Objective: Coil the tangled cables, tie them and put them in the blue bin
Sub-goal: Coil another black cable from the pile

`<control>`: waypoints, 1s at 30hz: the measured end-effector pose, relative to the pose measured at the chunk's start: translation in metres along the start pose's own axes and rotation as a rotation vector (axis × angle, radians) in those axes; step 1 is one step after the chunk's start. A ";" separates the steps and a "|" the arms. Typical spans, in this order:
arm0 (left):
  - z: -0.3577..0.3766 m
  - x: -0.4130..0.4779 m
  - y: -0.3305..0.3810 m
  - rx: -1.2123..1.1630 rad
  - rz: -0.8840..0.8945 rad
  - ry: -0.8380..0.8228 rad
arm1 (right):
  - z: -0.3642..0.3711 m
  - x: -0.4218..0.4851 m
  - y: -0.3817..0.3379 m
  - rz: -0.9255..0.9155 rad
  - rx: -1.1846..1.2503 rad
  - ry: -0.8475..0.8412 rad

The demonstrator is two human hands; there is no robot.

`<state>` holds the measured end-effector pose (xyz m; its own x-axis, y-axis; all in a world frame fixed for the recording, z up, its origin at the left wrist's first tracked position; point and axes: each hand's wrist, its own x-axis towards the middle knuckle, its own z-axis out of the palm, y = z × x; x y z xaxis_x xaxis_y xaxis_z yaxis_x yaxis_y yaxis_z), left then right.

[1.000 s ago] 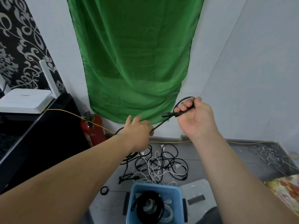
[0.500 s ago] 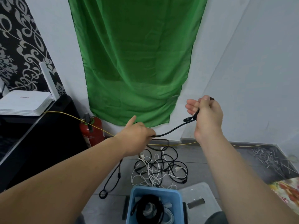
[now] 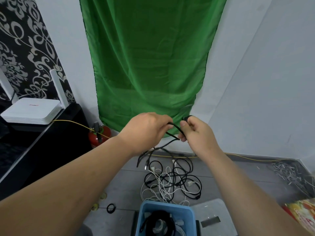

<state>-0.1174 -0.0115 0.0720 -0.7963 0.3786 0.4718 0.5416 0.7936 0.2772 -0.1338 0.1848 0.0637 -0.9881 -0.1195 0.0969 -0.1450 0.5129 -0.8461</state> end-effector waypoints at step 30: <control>0.027 -0.018 -0.038 0.142 -0.664 -0.681 | -0.019 0.011 0.000 0.509 1.126 0.256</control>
<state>-0.1310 -0.0356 0.0304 -0.9388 -0.0086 -0.3444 -0.0780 0.9790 0.1881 -0.1453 0.1995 0.0740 -0.9188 0.1110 -0.3788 0.2536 -0.5696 -0.7818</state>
